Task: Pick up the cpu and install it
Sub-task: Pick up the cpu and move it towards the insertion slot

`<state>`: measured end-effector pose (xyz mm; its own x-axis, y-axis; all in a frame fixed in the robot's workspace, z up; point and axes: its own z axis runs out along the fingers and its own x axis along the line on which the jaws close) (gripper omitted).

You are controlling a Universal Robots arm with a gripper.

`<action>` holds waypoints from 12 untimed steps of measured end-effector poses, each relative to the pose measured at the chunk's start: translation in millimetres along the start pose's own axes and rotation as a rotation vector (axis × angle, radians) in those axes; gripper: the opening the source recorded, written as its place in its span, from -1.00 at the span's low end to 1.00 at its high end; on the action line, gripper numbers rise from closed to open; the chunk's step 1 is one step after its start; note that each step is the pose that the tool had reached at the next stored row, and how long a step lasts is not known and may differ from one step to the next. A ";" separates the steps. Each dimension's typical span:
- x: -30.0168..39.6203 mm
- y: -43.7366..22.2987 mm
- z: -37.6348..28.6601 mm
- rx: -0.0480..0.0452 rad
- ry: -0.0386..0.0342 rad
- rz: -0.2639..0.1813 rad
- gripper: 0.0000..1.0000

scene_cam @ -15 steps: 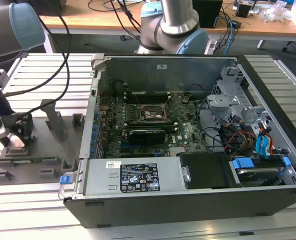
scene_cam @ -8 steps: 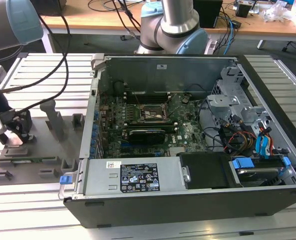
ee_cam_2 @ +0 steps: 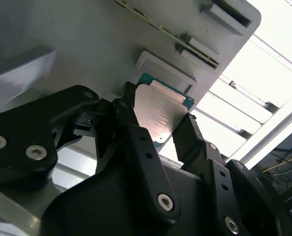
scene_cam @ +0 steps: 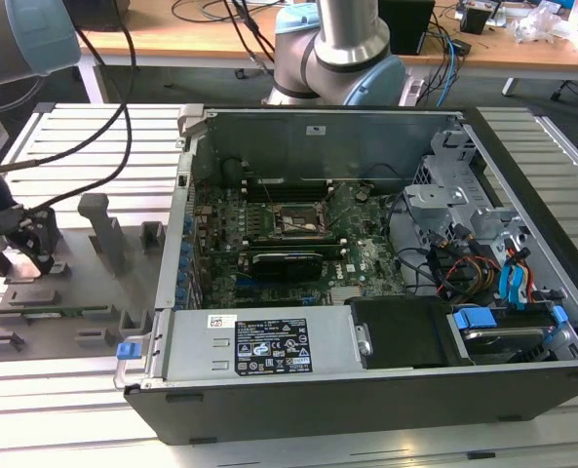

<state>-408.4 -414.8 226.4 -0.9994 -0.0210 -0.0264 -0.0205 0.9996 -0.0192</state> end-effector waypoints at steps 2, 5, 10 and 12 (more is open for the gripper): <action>-0.1 -0.1 -5.1 0.0000 0.0000 0.000 0.09; -0.3 -0.2 -12.3 -0.0001 0.0000 0.000 0.09; -0.7 -0.5 -25.3 0.0000 0.0000 0.000 0.09; -0.8 -0.6 -31.4 0.0000 0.0000 0.000 0.09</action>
<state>-408.4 -414.8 257.8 -0.9994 -0.0211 -0.0264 -0.0206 0.9996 -0.0192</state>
